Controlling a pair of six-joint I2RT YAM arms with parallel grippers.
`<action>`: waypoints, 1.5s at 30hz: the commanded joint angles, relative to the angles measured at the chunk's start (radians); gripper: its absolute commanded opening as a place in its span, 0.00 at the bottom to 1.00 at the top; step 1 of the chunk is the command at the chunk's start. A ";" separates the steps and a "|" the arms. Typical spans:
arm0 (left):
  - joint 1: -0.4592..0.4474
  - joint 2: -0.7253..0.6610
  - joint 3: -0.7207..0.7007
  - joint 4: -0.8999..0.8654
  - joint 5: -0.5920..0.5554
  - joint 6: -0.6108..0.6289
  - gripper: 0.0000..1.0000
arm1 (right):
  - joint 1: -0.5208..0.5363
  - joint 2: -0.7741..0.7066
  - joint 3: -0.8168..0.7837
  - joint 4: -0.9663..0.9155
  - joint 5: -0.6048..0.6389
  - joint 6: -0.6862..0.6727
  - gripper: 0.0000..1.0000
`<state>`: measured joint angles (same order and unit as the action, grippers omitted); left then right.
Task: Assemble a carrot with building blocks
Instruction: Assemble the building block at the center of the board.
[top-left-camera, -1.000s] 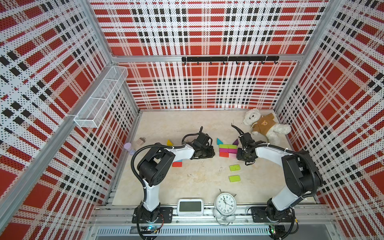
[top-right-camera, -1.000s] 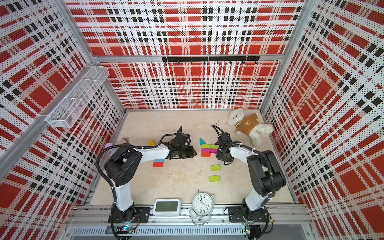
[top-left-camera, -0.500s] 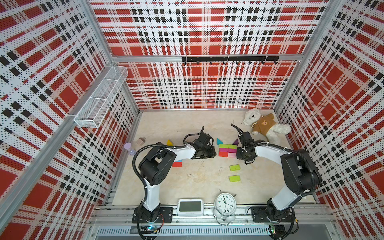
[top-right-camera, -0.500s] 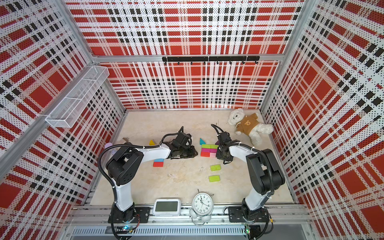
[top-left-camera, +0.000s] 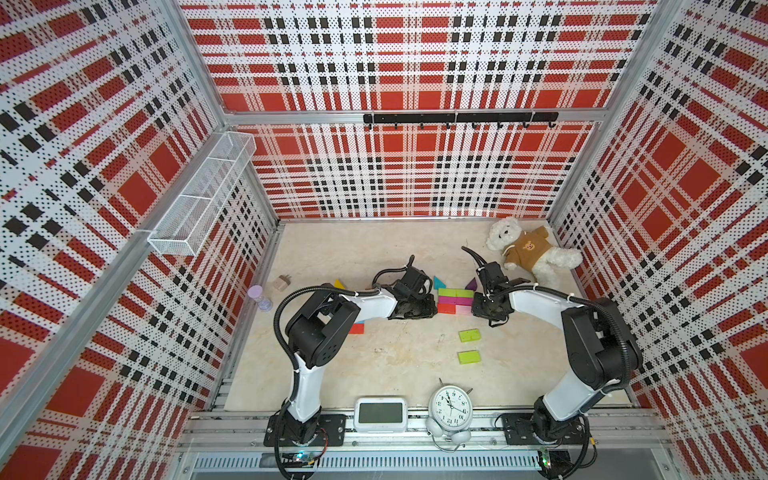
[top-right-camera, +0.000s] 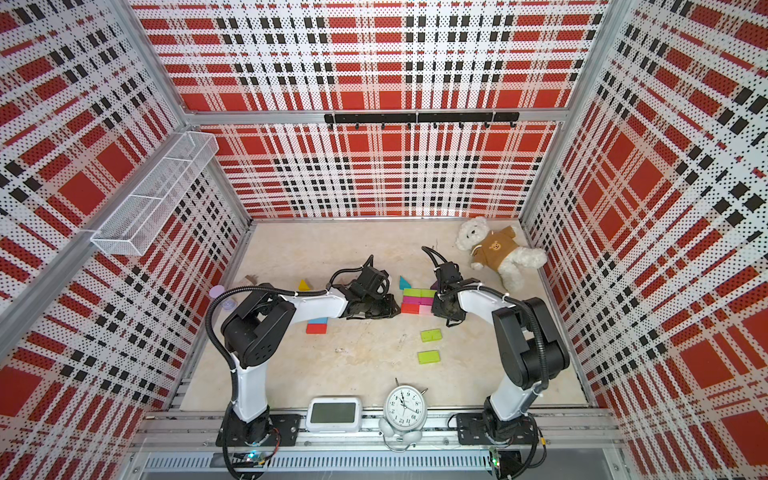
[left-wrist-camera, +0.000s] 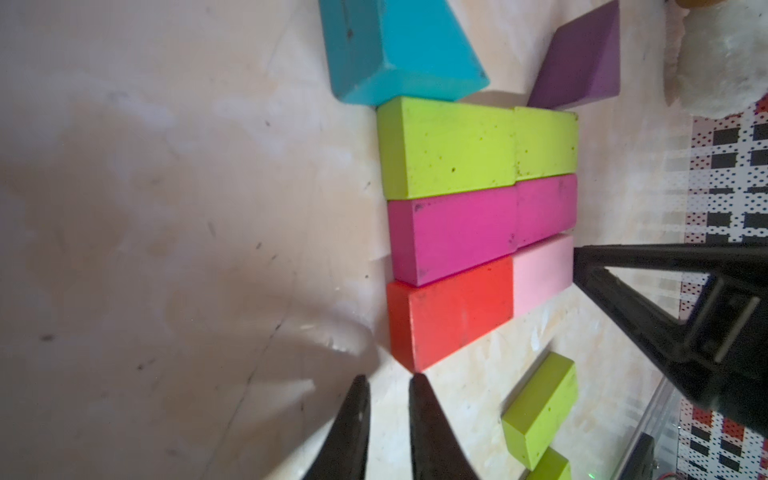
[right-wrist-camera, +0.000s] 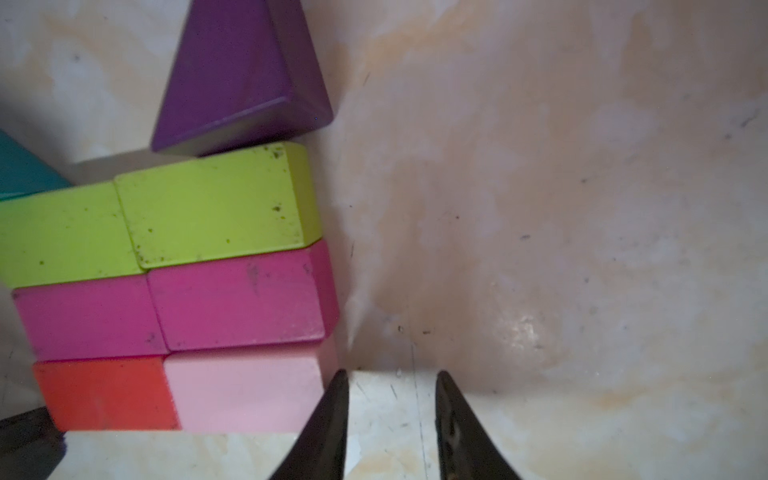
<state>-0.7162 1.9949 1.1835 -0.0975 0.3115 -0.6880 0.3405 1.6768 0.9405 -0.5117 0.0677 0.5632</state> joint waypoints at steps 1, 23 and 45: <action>-0.012 0.021 0.028 0.008 0.010 -0.010 0.22 | -0.001 0.016 0.022 0.011 0.011 -0.014 0.37; -0.014 0.047 0.057 0.007 0.023 -0.013 0.22 | -0.003 0.018 0.028 0.010 0.022 -0.019 0.38; -0.020 0.063 0.081 0.008 0.032 -0.019 0.21 | -0.010 0.015 0.028 0.010 0.020 -0.028 0.38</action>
<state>-0.7219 2.0365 1.2354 -0.0971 0.3374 -0.6991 0.3344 1.6829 0.9409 -0.5117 0.0784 0.5446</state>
